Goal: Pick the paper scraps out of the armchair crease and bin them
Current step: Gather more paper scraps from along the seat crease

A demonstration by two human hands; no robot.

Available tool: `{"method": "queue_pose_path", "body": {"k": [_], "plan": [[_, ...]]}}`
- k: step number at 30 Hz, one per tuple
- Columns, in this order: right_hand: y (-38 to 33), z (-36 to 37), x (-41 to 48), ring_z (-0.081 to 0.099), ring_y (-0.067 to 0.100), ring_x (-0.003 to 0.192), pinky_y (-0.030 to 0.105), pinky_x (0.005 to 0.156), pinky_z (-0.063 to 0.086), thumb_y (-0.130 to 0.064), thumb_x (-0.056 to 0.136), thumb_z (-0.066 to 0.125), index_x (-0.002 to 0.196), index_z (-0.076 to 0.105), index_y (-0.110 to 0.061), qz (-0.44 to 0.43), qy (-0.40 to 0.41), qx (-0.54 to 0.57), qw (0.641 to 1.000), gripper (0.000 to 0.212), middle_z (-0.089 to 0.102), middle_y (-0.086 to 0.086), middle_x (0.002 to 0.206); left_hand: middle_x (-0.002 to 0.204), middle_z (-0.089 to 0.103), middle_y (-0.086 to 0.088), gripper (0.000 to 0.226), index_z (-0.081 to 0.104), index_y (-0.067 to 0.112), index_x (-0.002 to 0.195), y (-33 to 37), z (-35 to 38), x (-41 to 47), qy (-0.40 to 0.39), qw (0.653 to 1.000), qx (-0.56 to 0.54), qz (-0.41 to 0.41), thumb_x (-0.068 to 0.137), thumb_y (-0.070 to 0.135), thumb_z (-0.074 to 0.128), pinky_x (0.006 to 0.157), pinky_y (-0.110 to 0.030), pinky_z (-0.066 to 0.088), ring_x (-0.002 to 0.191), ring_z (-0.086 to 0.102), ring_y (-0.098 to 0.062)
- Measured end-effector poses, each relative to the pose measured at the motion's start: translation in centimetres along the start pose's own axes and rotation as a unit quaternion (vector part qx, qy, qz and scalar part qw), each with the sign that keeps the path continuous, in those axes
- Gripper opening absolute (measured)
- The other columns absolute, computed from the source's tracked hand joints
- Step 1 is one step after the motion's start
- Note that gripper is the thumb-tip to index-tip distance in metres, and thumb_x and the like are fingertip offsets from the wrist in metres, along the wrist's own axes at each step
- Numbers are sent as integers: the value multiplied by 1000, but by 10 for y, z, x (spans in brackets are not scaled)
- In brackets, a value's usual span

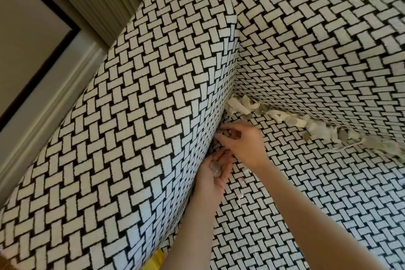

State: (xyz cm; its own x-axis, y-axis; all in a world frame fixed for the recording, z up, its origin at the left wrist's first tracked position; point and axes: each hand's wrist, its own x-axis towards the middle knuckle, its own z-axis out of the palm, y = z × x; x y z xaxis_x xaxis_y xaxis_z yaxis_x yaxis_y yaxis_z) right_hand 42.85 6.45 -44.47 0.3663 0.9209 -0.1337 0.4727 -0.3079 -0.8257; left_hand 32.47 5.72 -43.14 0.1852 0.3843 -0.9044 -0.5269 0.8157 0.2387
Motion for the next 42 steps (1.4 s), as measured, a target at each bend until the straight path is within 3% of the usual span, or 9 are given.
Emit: {"method": "queue_pose_path", "body": {"k": [2,4,7,11,15,18,23,36,42], "plan": [[-3,-16,-5,51,2,74,20,72,46,-23,71,77,92,72,-18,22,-43,102,994,22,54,-9,80,71,72,-8,25,63,4,90,2,6,2,-22,1000,-6,15,96,17,43,45,-18,54,57,70,-12],[-3,-26,-9,54,6,82,24,80,49,-22,71,77,99,71,-22,4,-136,64,989,29,54,-8,85,74,70,-7,23,63,5,89,3,14,6,-30,999,11,26,95,17,44,53,-19,56,64,69,-14],[-3,-31,-7,50,2,76,21,76,46,-20,74,73,112,66,-22,-37,-203,-23,978,38,56,-13,80,74,61,-5,25,60,8,83,5,29,9,-19,999,45,20,96,18,41,45,-16,51,65,61,-13],[-1,-22,18,55,8,63,21,62,45,-16,80,62,116,61,-21,57,-88,-18,994,36,64,-2,73,68,62,-6,22,59,5,81,5,38,18,6,1000,16,4,96,16,45,39,-16,50,59,62,-10],[-8,5,41,59,28,96,38,77,53,-21,81,58,126,41,-15,67,-105,-133,983,48,58,8,115,41,54,1,27,54,9,69,7,34,21,19,999,23,-25,94,20,48,32,-13,44,31,53,-5],[-8,15,48,62,29,92,37,73,53,-19,86,53,120,42,-12,102,-121,-206,966,36,61,10,108,43,54,2,27,53,10,66,8,34,24,37,998,24,-37,92,17,51,31,-11,42,32,52,-5],[-11,15,58,58,28,103,37,86,46,-17,88,50,116,51,-10,68,-100,-311,943,29,58,9,114,37,51,4,30,50,12,60,10,37,26,55,997,40,-48,90,12,51,28,-10,37,29,49,-3],[-10,12,52,63,28,94,35,76,49,-6,94,38,111,55,-5,1,-99,-383,918,25,65,9,107,33,46,6,39,47,15,54,8,39,23,56,991,117,-31,92,18,47,28,-8,34,26,43,-2],[2,10,45,53,35,109,37,76,51,-2,91,46,126,48,-6,7,-45,-365,930,35,38,17,134,35,50,4,33,48,13,61,10,39,23,42,992,111,-35,94,18,44,30,-10,39,27,47,-4]]}}
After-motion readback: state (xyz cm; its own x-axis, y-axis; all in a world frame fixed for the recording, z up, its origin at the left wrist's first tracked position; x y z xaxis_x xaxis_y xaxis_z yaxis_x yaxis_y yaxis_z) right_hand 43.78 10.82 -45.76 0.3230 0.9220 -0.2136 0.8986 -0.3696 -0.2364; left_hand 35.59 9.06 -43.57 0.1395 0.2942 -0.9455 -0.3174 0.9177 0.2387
